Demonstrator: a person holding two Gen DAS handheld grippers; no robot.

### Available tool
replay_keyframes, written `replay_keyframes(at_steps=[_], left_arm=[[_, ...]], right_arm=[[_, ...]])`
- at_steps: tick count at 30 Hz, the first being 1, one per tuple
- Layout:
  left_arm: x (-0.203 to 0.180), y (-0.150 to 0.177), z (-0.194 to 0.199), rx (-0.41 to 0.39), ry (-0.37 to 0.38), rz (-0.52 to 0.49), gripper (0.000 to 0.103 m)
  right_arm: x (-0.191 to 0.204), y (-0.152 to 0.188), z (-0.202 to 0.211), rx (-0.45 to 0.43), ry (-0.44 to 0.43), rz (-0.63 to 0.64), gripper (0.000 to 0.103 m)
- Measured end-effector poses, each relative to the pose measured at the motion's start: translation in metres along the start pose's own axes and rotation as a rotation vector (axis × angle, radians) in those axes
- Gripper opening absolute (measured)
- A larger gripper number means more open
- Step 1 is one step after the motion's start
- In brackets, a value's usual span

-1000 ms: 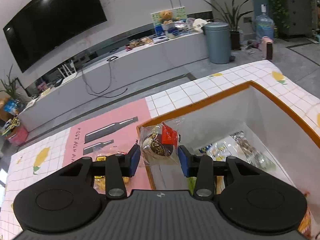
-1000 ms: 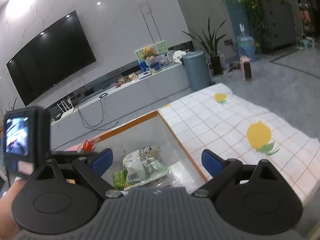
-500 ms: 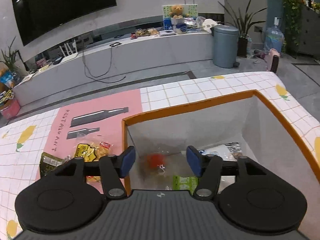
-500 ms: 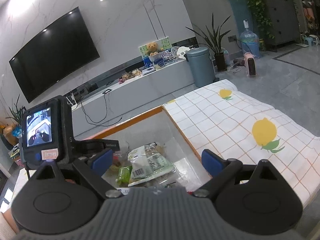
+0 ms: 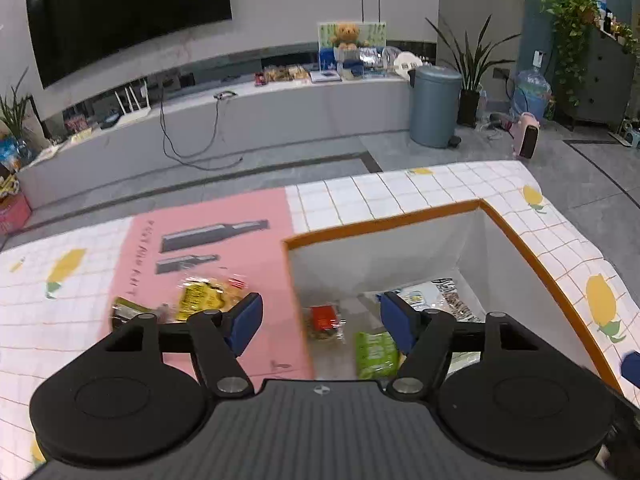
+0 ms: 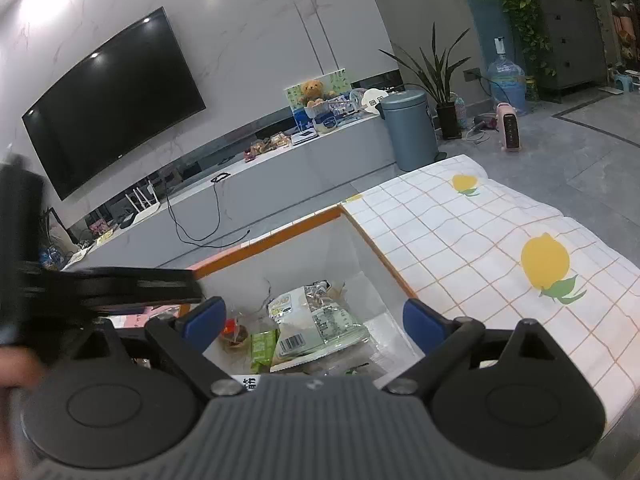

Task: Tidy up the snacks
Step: 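Carry the red-labelled pastry over the box and release it with the left gripper, then move both grippers back toward the seaweed pack and cracker bag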

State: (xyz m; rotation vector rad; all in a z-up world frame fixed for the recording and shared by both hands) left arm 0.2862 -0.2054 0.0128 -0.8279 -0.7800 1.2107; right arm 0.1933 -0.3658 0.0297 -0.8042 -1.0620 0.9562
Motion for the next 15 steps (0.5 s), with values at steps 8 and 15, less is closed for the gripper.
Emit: replay_keyframes(at_steps=[8, 15], left_arm=[[0.043, 0.024, 0.049, -0.026, 0.025, 0.068, 0.081], [0.065, 0.058, 0.069, 0.000, 0.037, 0.066, 0.081]], right_arm=[[0.018, 0.008, -0.006, 0.007, -0.021, 0.037, 0.093], [0.040, 0.013, -0.005, -0.016, -0.068, 0.081, 0.093]])
Point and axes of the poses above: each gripper's, at about its wrist camera, not at the fingertips, and z roughly against the way its jaws point, x to its left, y to its underside, the point moved 5 cm from there along -z, roughly the way its jaws point, and after that the axes turned 14 degrees about -x, right-handed, at the moved point
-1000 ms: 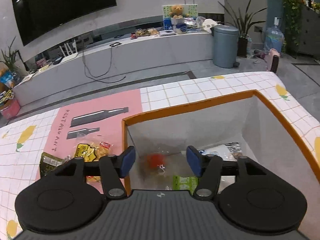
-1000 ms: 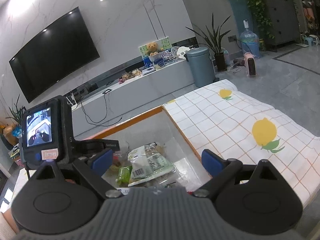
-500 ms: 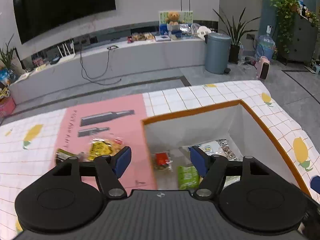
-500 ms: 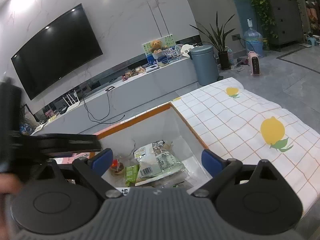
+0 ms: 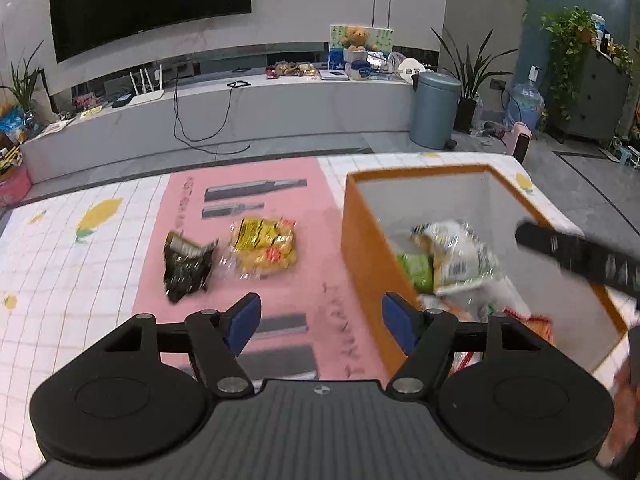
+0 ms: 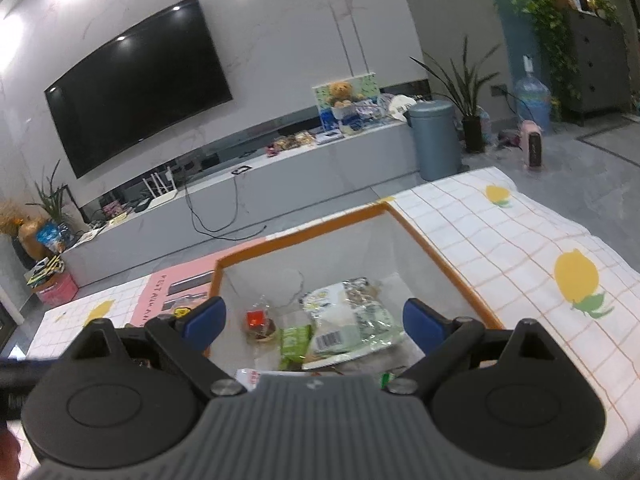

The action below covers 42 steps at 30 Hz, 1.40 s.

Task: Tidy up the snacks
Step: 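Move both grippers back toward the seaweed pack and cracker bag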

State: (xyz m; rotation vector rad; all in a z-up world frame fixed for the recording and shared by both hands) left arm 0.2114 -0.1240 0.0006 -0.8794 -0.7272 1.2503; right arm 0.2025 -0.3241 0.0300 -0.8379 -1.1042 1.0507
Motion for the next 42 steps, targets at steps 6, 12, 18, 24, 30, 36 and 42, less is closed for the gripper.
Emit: replay_keyframes(at_steps=[6, 12, 18, 24, 30, 36, 42], left_arm=[[0.024, 0.023, 0.015, -0.018, -0.010, 0.013, 0.079], [0.063, 0.044, 0.022, -0.017, 0.001, 0.090, 0.079], [0.115, 0.064, 0.019, -0.007, -0.004, 0.291, 0.079], [0.157, 0.073, 0.000, 0.014, -0.040, 0.319, 0.079], [0.198, 0.063, -0.013, 0.082, -0.045, 0.463, 0.079], [0.202, 0.051, -0.020, 0.072, -0.042, 0.382, 0.079], [0.205, 0.044, -0.046, 0.055, -0.041, 0.342, 0.079]], right_arm=[[0.016, 0.008, -0.002, -0.008, -0.036, 0.014, 0.093], [0.046, 0.016, -0.001, -0.032, -0.106, 0.060, 0.093], [0.078, 0.034, -0.005, -0.013, -0.161, 0.119, 0.092], [0.117, 0.049, 0.005, -0.036, -0.274, 0.174, 0.090], [0.145, 0.068, 0.008, -0.037, -0.344, 0.262, 0.090], [0.168, 0.101, 0.001, 0.019, -0.408, 0.305, 0.090], [0.182, 0.126, -0.004, 0.066, -0.406, 0.360, 0.090]])
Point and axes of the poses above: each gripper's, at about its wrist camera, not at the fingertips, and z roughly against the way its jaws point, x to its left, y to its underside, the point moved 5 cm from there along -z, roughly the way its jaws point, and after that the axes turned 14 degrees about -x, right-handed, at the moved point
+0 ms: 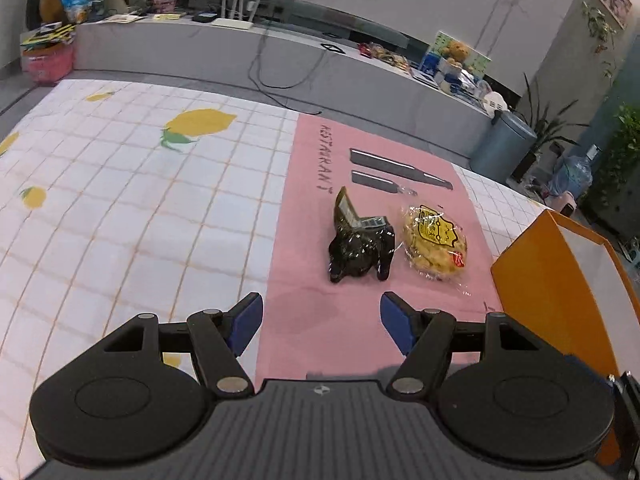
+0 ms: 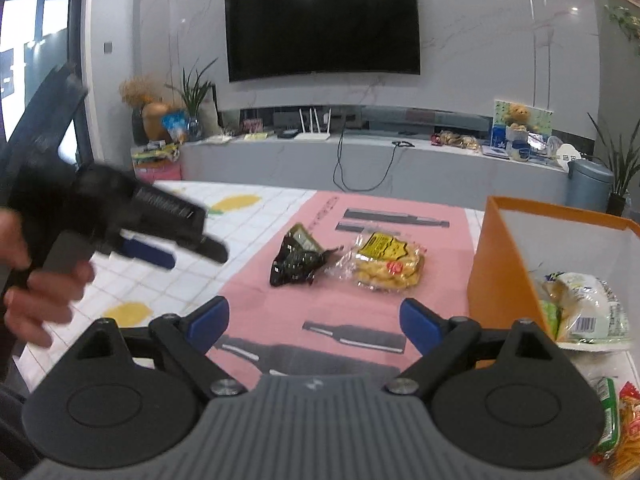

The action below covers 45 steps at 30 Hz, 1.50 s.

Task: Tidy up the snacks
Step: 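Move both grippers back toward the seaweed pack and cracker bag, then grasp the dark seaweed pack with the left gripper while the right gripper grasps the yellow cracker bag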

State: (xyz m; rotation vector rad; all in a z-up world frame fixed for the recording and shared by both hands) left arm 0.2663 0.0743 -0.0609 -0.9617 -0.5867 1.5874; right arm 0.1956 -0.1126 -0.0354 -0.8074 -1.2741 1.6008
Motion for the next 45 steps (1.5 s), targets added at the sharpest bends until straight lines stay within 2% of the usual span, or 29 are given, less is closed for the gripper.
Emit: replay_keyframes(at_steps=[3, 8, 10, 15, 17, 19, 21, 23, 24, 25, 26, 27, 30, 31, 36, 43, 45], left_arm=[[-0.006, -0.005, -0.016, -0.027, 0.023, -0.025, 0.080], [-0.017, -0.014, -0.042, -0.051, 0.073, -0.006, 0.082], [-0.022, -0.016, -0.053, -0.051, 0.066, -0.016, 0.083], [-0.026, -0.011, -0.082, -0.001, 0.029, -0.130, 0.085], [-0.022, -0.007, -0.093, 0.020, 0.025, -0.126, 0.085], [-0.018, -0.004, -0.104, 0.025, 0.032, -0.106, 0.090], [-0.012, -0.002, -0.112, 0.033, 0.056, -0.052, 0.090], [-0.010, -0.003, -0.115, 0.042, 0.080, -0.007, 0.078], [-0.010, -0.003, -0.114, 0.036, 0.085, 0.005, 0.056], [-0.011, -0.003, -0.113, 0.049, 0.090, 0.012, 0.048], [-0.013, -0.003, -0.112, 0.053, 0.079, 0.005, 0.046], [-0.015, -0.001, -0.110, 0.052, 0.073, -0.024, 0.034], [-0.022, 0.005, -0.104, 0.031, 0.064, -0.115, 0.029], [-0.022, 0.007, -0.102, 0.034, 0.059, -0.121, 0.023], [-0.006, 0.014, -0.084, 0.067, 0.052, -0.059, 0.024], [0.016, 0.024, -0.056, 0.089, 0.068, -0.053, 0.024], [0.023, 0.025, -0.051, 0.091, 0.078, -0.061, 0.024]], right_arm=[[-0.004, 0.003, -0.005, 0.019, 0.018, -0.001, 0.090], [-0.013, 0.007, -0.015, 0.056, 0.053, -0.023, 0.090], [-0.014, 0.008, -0.016, 0.064, 0.056, -0.021, 0.090], [-0.012, 0.009, -0.020, 0.077, 0.051, -0.007, 0.091], [-0.010, 0.011, -0.020, 0.084, 0.048, 0.009, 0.091], [-0.008, 0.011, -0.022, 0.089, 0.049, 0.026, 0.091], [-0.007, 0.012, -0.023, 0.089, 0.050, 0.042, 0.091], [-0.007, 0.013, -0.025, 0.088, 0.056, 0.053, 0.091], [-0.007, 0.014, -0.025, 0.089, 0.059, 0.056, 0.091], [-0.007, 0.014, -0.025, 0.090, 0.059, 0.057, 0.091], [-0.008, 0.014, -0.025, 0.088, 0.060, 0.056, 0.091], [-0.008, 0.014, -0.024, 0.087, 0.062, 0.054, 0.091], [-0.011, 0.012, -0.022, 0.082, 0.066, 0.055, 0.091], [-0.011, 0.012, -0.021, 0.079, 0.066, 0.056, 0.091], [-0.010, 0.009, -0.016, 0.060, 0.056, 0.067, 0.091], [-0.014, 0.006, -0.010, 0.037, 0.062, 0.037, 0.091], [-0.018, 0.003, -0.014, 0.039, 0.073, -0.003, 0.098]])
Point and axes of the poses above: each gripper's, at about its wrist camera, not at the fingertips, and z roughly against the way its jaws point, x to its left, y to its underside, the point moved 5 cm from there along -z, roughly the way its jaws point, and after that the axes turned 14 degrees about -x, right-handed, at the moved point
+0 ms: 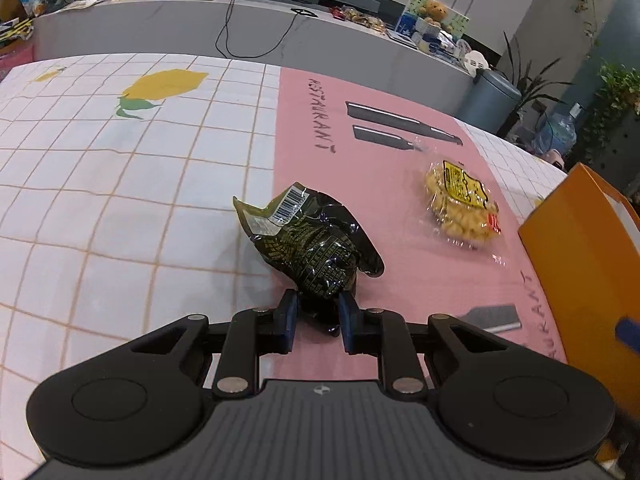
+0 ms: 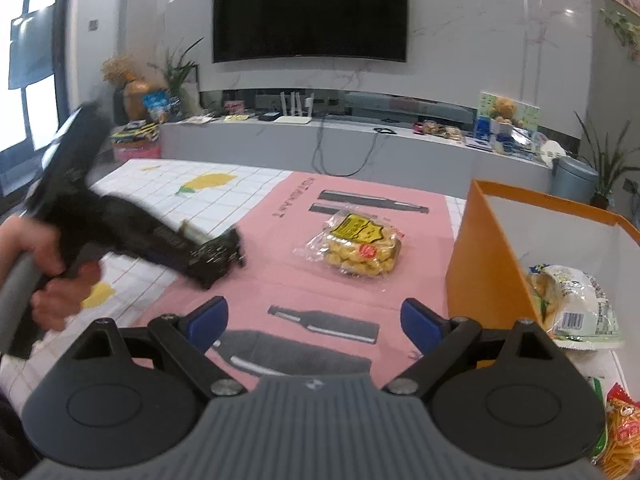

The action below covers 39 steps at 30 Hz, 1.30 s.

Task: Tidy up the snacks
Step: 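Grasp the dark seaweed pack with the left gripper while the right gripper grasps the yellow cracker bag, then lift the cracker bag with the right gripper while the left gripper lifts the seaweed pack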

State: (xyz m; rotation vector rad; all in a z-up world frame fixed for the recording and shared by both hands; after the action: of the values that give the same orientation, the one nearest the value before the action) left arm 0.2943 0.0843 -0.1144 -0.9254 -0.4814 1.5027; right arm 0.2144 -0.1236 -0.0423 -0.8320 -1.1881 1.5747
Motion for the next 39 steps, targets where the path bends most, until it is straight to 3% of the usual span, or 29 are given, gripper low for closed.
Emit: replay_keyframes(at_steps=[4, 7, 16, 19, 22, 25, 28, 31, 35, 39], left_arm=[[0.007, -0.001, 0.002, 0.005, 0.008, -0.003, 0.024], [0.010, -0.003, 0.000, 0.012, 0.002, 0.017, 0.024], [0.010, -0.003, 0.000, 0.004, 0.020, -0.040, 0.024], [0.012, -0.001, 0.004, 0.012, 0.034, -0.050, 0.024], [0.015, 0.001, 0.008, 0.017, 0.047, -0.052, 0.024], [0.017, 0.002, 0.008, 0.024, 0.056, -0.030, 0.024], [0.018, 0.001, 0.007, 0.031, 0.053, -0.014, 0.024], [0.017, 0.001, 0.007, 0.024, 0.049, -0.023, 0.024], [0.016, 0.002, 0.009, 0.022, 0.047, -0.023, 0.024], [0.013, 0.005, 0.012, 0.027, 0.039, -0.017, 0.024]], right_arm=[[0.001, -0.007, -0.019, 0.014, -0.037, -0.095, 0.100], [0.002, -0.013, -0.045, 0.015, -0.007, -0.105, 0.100], [-0.014, -0.020, -0.148, 0.068, 0.205, -0.240, 0.100], [-0.017, -0.009, -0.177, 0.119, 0.224, -0.219, 0.100], [-0.022, 0.005, -0.196, 0.158, 0.322, -0.150, 0.100], [-0.026, 0.014, -0.203, 0.135, 0.302, -0.198, 0.100], [-0.023, 0.018, -0.209, 0.135, 0.319, -0.110, 0.100], [-0.023, 0.017, -0.211, 0.137, 0.290, -0.103, 0.100], [-0.018, 0.018, -0.199, 0.126, 0.250, -0.064, 0.087], [-0.011, 0.023, -0.174, 0.121, 0.186, -0.020, 0.083]])
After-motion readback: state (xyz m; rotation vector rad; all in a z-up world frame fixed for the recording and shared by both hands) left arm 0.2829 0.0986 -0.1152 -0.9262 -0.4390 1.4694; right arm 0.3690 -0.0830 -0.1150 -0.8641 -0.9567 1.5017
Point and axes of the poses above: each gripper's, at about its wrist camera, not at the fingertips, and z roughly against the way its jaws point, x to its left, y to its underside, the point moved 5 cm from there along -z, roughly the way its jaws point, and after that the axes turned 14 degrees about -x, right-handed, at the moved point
